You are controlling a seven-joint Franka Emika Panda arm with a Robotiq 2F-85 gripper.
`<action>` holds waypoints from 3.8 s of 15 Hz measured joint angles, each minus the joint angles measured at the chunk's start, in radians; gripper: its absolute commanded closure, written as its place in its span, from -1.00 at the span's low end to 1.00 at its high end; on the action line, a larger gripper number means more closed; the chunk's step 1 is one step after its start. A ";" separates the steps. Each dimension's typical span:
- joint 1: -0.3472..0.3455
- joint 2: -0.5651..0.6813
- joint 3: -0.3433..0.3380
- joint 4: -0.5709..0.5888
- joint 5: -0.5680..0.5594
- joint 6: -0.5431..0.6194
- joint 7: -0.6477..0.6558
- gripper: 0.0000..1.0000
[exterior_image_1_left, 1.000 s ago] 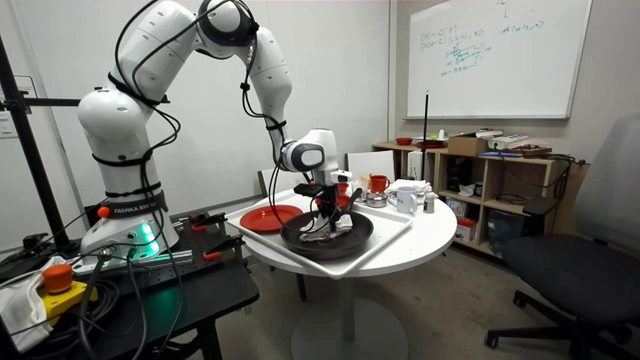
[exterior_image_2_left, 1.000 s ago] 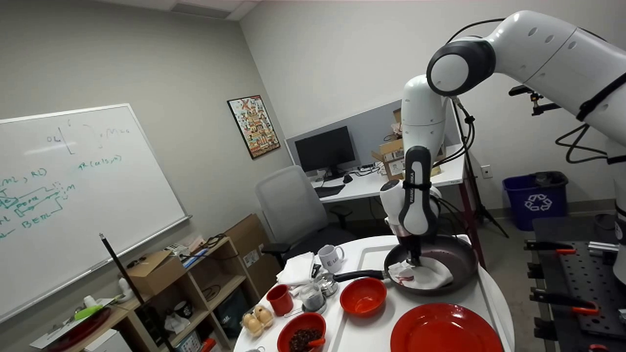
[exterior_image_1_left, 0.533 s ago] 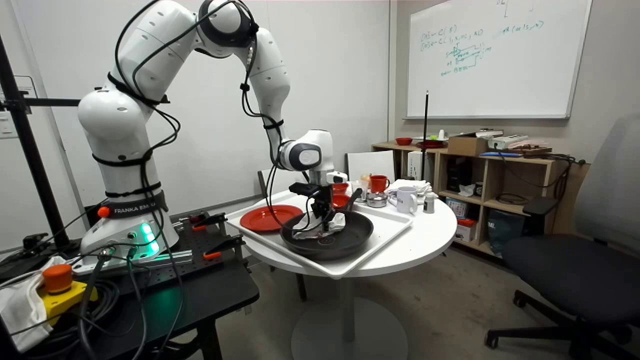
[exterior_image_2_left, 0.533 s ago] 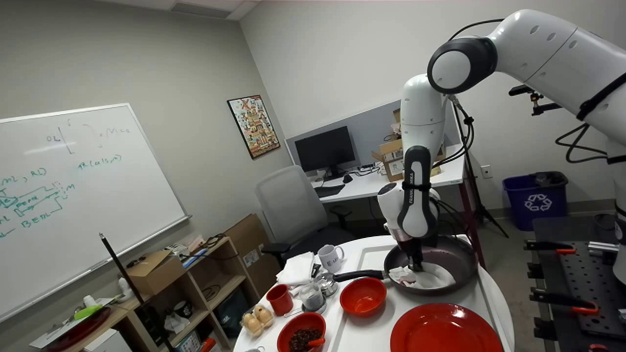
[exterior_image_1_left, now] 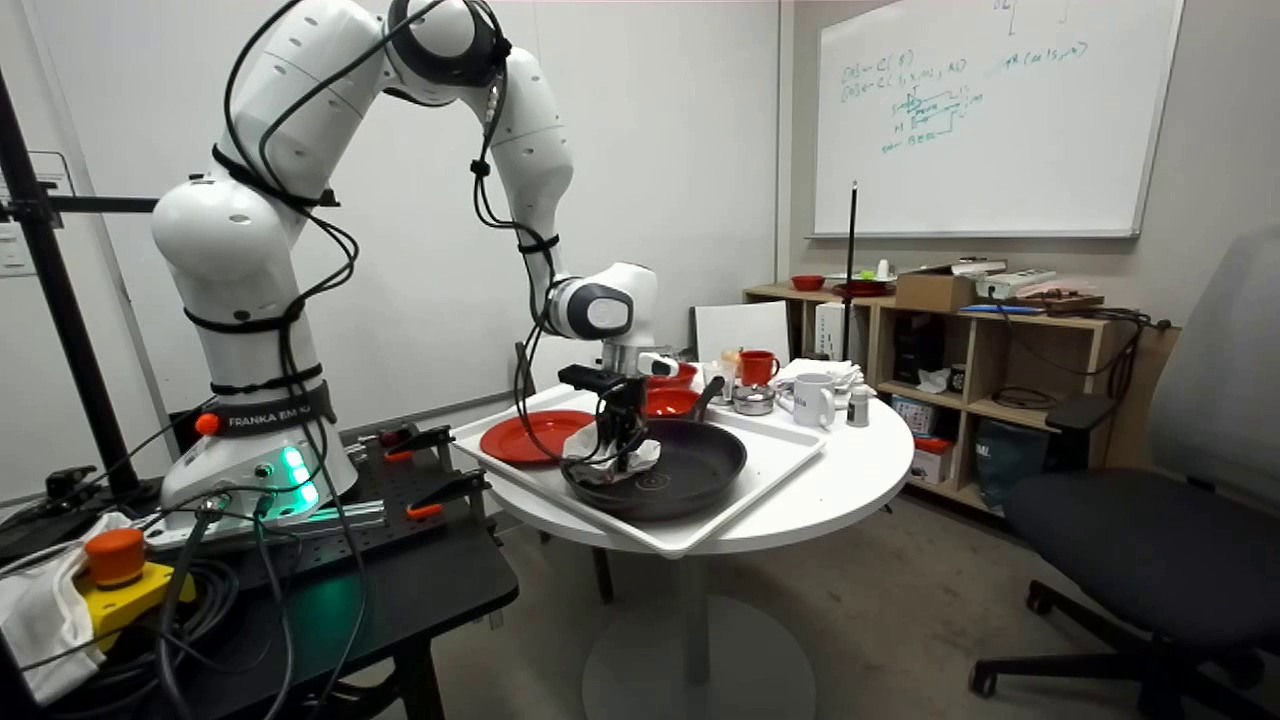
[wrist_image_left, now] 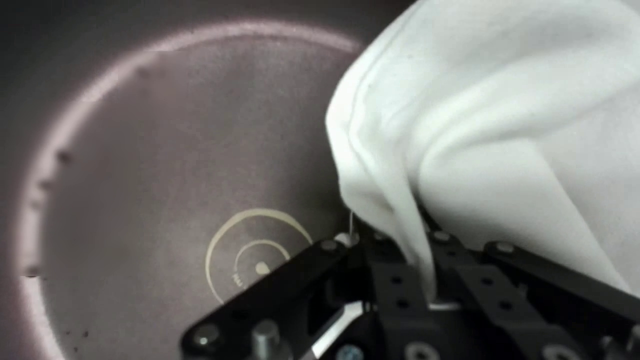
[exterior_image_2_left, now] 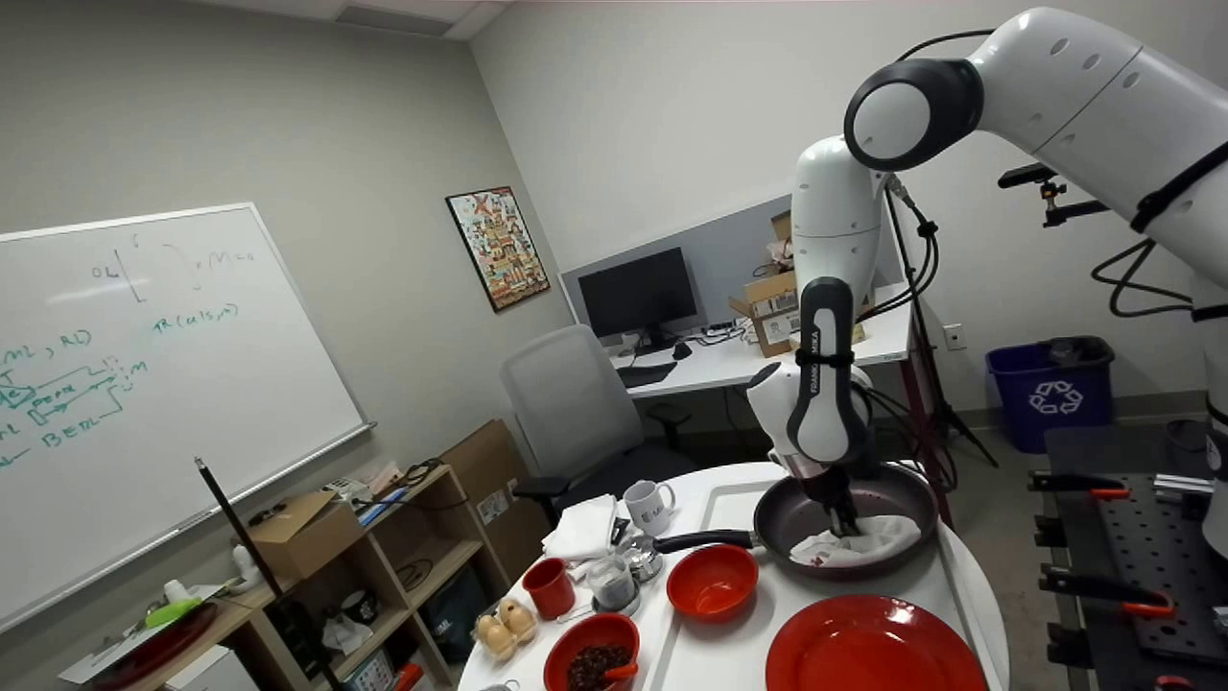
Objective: Use the tea towel to wipe the pan
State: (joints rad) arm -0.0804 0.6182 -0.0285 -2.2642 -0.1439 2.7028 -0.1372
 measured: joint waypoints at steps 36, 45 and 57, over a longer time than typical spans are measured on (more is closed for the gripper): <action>-0.021 0.022 0.036 0.147 0.067 -0.072 -0.006 0.90; -0.125 0.063 0.028 0.286 0.125 -0.098 -0.009 0.90; -0.298 0.085 -0.005 0.387 0.157 -0.013 -0.075 0.90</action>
State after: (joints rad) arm -0.3782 0.7033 -0.0332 -1.8776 0.0128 2.6899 -0.2120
